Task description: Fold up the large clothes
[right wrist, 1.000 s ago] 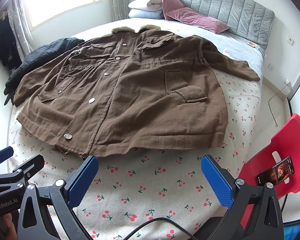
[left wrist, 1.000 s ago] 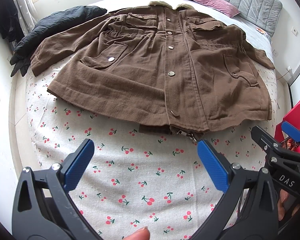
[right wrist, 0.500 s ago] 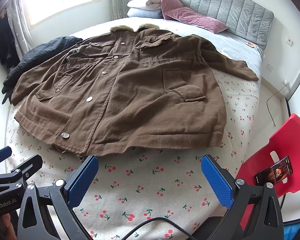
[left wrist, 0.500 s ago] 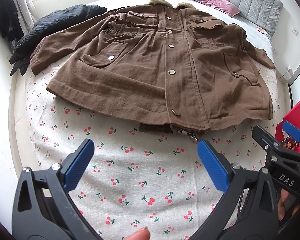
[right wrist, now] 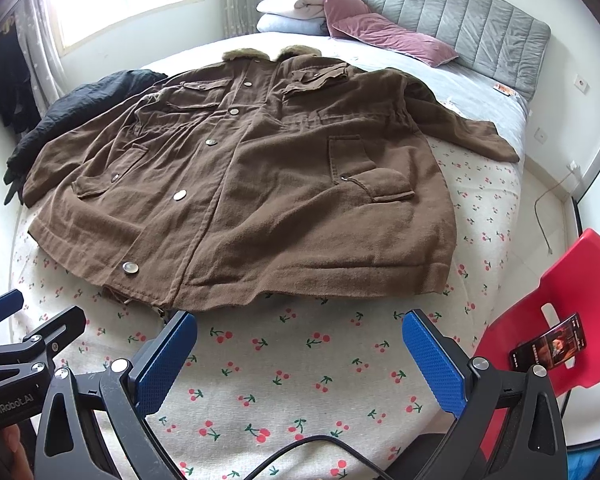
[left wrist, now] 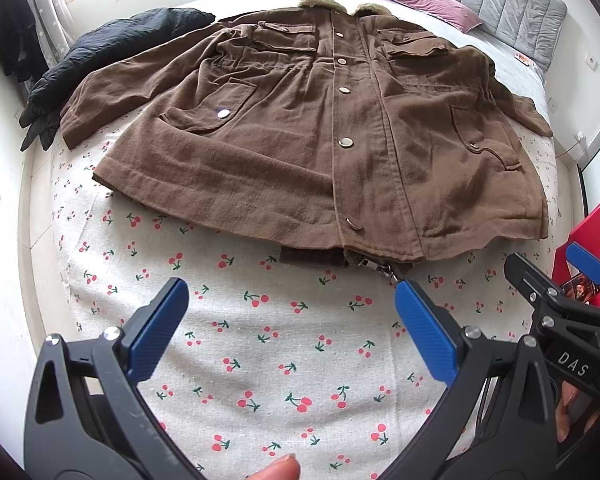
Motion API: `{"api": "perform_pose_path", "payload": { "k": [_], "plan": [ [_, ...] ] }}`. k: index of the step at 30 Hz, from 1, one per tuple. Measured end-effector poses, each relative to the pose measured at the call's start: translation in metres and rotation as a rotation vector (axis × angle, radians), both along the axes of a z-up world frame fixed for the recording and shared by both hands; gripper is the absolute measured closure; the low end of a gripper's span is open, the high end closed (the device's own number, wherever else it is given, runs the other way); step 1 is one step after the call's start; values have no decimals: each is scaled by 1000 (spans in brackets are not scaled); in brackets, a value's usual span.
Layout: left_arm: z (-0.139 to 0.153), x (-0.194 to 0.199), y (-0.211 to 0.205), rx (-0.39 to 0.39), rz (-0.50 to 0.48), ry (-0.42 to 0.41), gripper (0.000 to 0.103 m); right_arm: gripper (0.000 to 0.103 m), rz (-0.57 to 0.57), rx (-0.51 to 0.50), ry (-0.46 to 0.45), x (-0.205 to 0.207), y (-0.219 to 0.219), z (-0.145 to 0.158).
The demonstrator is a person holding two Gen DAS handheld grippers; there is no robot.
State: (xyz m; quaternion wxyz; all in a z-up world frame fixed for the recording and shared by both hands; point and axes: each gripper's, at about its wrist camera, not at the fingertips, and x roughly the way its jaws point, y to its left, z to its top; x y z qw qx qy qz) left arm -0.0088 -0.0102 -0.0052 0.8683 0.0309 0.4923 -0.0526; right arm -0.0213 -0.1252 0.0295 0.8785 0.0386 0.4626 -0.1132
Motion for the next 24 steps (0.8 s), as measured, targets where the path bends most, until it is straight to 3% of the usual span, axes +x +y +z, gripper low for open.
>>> {"api": "perform_pose_path", "payload": {
  "k": [14,24],
  "plan": [
    [-6,12,7,1,-2,6,0,0,5,0,16,6,-2,-6],
    [0,70,43,8,-77,-61,0,0,130,43,45,33,-32,-4]
  ]
}}
